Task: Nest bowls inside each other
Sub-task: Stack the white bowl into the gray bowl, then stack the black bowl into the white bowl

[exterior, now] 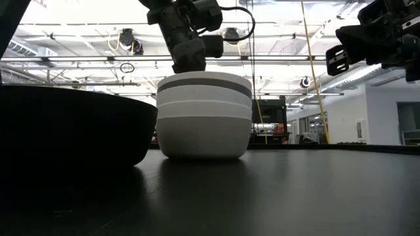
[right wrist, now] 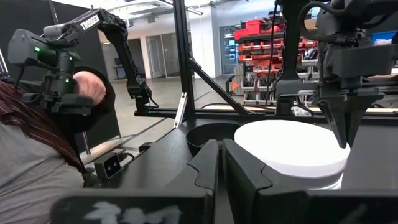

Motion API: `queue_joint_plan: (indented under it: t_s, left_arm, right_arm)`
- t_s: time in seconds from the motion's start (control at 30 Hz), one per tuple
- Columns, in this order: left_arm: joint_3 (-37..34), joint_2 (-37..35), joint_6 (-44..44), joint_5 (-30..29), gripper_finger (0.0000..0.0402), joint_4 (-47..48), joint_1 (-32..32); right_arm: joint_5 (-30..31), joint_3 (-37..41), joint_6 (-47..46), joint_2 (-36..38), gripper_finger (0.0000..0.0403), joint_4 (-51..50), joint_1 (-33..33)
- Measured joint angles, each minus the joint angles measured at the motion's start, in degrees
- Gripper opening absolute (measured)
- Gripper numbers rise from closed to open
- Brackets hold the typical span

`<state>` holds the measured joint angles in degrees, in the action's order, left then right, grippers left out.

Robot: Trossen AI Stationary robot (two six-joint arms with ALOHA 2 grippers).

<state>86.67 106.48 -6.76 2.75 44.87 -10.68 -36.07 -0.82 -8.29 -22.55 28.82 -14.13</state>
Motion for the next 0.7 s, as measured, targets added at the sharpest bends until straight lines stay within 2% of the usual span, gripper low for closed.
queue_joint_plan:
  t_s: [0.5, 0.7]
  left_arm:
    - [0.00, 0.03, -2.50, 3.32, 0.0161, -1.65, 0.20]
    - [0.00, -3.39, -3.69, 3.38, 0.0208, -1.75, 0.17]
  right_arm:
    - [-0.01, 0.00, -0.02, 0.00, 0.0018, -0.01, 0.00]
    - [0.00, 0.02, -0.32, 0.00, 0.0018, -0.46, 0.00]
